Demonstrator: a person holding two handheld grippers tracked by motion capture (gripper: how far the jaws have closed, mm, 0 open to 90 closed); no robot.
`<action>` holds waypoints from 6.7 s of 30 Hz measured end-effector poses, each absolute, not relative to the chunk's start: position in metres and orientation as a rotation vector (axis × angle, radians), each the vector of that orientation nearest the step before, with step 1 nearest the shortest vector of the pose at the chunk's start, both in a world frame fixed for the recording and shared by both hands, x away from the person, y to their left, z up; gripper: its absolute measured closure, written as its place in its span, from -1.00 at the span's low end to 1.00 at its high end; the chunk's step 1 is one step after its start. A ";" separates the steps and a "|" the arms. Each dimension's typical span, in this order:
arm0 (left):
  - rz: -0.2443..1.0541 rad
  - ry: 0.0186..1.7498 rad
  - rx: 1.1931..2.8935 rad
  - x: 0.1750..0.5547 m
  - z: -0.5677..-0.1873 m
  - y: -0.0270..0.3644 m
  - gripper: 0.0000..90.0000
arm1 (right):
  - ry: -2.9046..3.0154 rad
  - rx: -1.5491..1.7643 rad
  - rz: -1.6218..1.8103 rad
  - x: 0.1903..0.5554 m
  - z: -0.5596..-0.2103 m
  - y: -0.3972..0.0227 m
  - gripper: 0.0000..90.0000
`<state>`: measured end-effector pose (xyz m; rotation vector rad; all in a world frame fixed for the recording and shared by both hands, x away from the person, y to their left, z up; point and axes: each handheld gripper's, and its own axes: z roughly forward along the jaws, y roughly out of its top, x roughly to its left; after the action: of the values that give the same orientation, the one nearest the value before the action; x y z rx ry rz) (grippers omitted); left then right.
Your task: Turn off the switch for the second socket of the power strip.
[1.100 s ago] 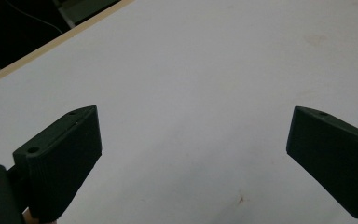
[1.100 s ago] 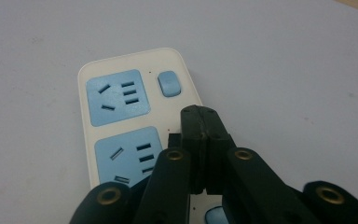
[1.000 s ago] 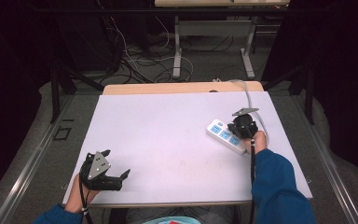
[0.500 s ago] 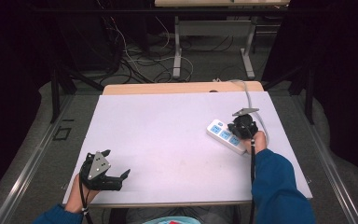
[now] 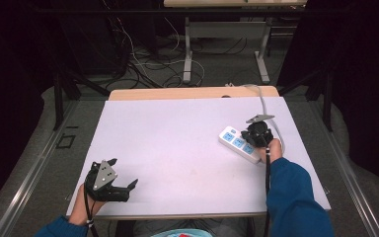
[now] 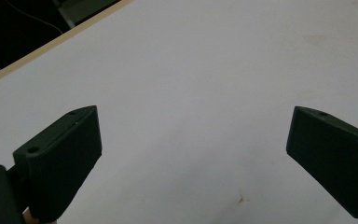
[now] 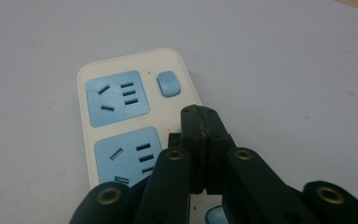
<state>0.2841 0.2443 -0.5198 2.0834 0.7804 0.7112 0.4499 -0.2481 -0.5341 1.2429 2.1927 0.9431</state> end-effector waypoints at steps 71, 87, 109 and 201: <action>0.715 0.778 2.084 0.283 -0.519 0.244 -0.93 | 2.182 1.235 0.903 0.448 -0.533 -0.243 1.00; 0.717 0.777 2.083 0.283 -0.519 0.244 -0.93 | 2.181 1.222 0.906 0.447 -0.531 -0.241 1.00; 0.717 0.775 2.085 0.283 -0.519 0.244 -0.93 | 2.175 1.205 1.011 0.440 -0.517 -0.249 -0.45; 0.716 0.772 2.095 0.283 -0.520 0.244 -0.93 | 2.275 1.038 1.106 0.318 -0.508 -0.263 -1.00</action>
<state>0.2831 0.2439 -0.5201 2.0947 0.7721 0.7157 0.3178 -0.2627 -0.5079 1.0379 2.2751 1.1058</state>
